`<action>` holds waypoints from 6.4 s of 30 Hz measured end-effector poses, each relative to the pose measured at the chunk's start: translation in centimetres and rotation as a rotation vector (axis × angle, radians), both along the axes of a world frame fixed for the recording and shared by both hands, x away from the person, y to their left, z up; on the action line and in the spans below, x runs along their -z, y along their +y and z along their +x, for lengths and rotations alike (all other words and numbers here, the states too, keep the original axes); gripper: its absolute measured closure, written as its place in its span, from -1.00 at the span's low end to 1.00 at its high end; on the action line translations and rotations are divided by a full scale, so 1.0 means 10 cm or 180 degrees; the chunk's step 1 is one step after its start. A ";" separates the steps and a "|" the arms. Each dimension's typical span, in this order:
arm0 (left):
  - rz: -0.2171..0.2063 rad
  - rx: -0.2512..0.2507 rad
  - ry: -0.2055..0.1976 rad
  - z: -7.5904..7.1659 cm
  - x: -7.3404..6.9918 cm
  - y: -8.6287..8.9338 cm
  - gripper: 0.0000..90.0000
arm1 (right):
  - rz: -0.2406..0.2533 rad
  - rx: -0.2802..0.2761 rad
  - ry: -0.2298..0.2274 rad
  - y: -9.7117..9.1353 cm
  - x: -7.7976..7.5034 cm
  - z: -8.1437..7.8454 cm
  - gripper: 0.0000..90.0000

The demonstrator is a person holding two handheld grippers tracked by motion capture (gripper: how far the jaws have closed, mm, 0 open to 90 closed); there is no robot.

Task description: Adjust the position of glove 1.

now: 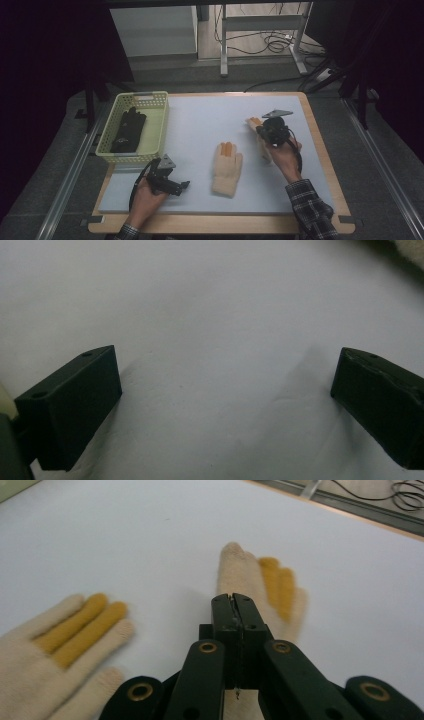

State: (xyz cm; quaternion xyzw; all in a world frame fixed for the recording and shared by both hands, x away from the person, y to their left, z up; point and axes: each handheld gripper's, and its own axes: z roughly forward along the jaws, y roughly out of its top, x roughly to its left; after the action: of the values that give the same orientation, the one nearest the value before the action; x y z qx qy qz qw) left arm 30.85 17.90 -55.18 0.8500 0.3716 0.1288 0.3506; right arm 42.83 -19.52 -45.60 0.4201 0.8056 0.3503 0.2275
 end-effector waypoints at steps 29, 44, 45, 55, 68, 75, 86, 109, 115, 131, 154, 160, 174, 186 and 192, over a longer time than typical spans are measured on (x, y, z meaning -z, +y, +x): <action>-0.0005 -0.0004 0.0000 0.00 0.00 0.00 -1.00 | -0.0015 0.0081 0.0177 -0.84 0.46 0.19 -0.04; -0.0007 -0.0006 0.0000 0.00 0.00 0.00 -1.00 | -0.0090 -0.0135 0.0200 -0.75 0.44 0.14 0.40; -0.0006 -0.0006 0.0000 0.00 0.00 0.00 -1.00 | -0.0036 -0.0117 0.0189 -0.74 0.39 0.10 0.41; -0.0006 -0.0005 0.0000 0.00 0.00 0.00 -1.00 | 0.0311 -0.0181 0.0196 -0.46 0.07 -0.28 0.40; -0.0002 -0.0005 -0.0005 0.00 0.00 0.00 -1.00 | 0.0539 -0.0594 0.0335 0.17 -0.18 -0.78 0.40; -0.0002 -0.0005 -0.0008 0.00 0.00 0.00 -1.00 | 0.0520 -0.0690 0.0462 0.58 -0.03 -0.86 0.38; -0.0006 -0.0007 0.0000 0.00 0.00 0.00 -1.00 | 0.0369 -0.0775 0.0564 0.72 0.31 -0.87 -0.11; -0.0004 -0.0006 -0.0004 0.00 0.00 0.00 -1.00 | -0.0389 -0.2008 0.0126 0.67 0.38 -0.64 -0.03; 0.0001 -0.0002 -0.0006 0.00 0.00 0.00 -1.00 | -0.0205 -0.1864 0.0221 0.66 0.40 -0.63 0.38; -0.0016 -0.0016 -0.0005 0.00 0.00 0.00 -1.00 | -0.0199 -0.1183 0.0265 0.84 0.20 -0.92 0.37; -0.0003 -0.0006 -0.0003 0.00 0.00 0.00 -1.00 | 0.0131 -0.1242 0.0455 0.25 0.60 -1.03 0.95; -0.0003 -0.0006 -0.0004 0.00 0.00 0.00 -1.00 | 0.0107 -0.1340 0.0497 0.35 0.71 -1.07 0.97; 0.0009 -0.0004 -0.0006 -0.03 -0.01 0.03 -0.98 | 0.0141 -0.1405 0.0443 0.86 0.77 -0.96 0.96; -0.0005 -0.0010 0.0012 -0.05 0.00 0.10 -0.97 | 0.0151 -0.1378 0.0360 1.14 0.80 -0.81 0.87; -0.0008 -0.0009 0.0016 -0.04 0.00 0.10 -0.97 | 0.0071 -0.1515 0.0403 1.04 0.74 -0.87 0.45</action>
State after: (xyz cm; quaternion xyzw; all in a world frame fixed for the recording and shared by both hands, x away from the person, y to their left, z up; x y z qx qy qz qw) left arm 30.41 18.92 -55.18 0.8493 0.3739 0.1266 0.3505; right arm 34.16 -9.11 -52.99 0.2422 0.8906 0.3759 0.0831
